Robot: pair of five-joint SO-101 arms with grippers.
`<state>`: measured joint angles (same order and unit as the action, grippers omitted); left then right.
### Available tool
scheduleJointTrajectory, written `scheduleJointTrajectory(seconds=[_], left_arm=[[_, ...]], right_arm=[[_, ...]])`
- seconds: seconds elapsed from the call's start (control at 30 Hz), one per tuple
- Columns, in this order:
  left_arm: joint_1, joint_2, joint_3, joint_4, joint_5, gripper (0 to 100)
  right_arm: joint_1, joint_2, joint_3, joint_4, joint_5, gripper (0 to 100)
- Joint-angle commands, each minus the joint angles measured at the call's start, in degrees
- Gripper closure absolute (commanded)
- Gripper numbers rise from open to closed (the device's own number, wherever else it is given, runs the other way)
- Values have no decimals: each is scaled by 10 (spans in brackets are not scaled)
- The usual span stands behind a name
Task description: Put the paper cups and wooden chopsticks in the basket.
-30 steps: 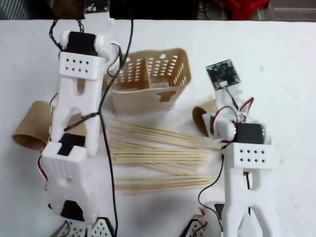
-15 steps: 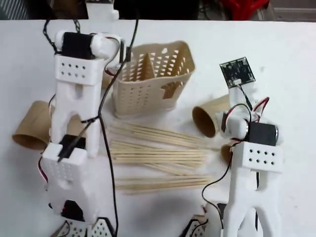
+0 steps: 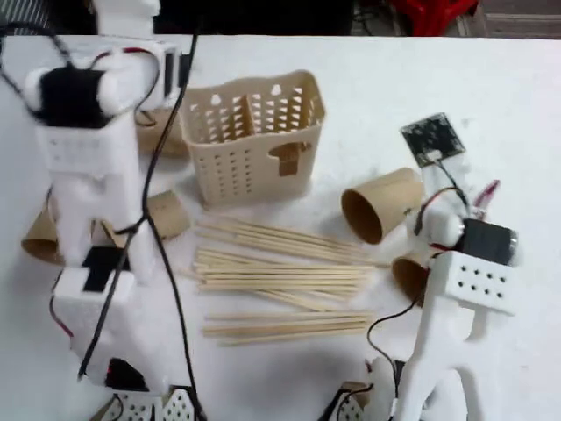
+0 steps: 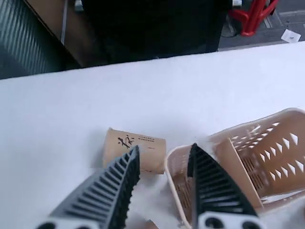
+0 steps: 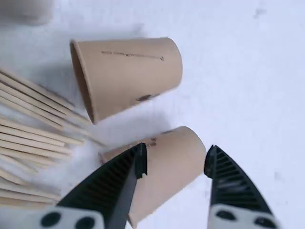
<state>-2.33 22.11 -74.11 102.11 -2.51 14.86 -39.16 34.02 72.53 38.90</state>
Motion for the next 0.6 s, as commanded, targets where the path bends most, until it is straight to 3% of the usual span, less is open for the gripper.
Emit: scheduleJointTrajectory(seconds=[0.0, 0.1, 0.27, 0.57], left_arm=[[-39, -114, 0, 4, -23, 823], [-49, -195, 86, 5, -53, 823], [-45, -333, 359, 3, -133, 823], [-48, -587, 737, -40, -243, 820]], right_arm=[[57, -2, -24, 16, 50, 795], [74, -2, -24, 44, 94, 794], [78, -3, -18, 116, 168, 794], [44, -29, 172, -39, 131, 793]])
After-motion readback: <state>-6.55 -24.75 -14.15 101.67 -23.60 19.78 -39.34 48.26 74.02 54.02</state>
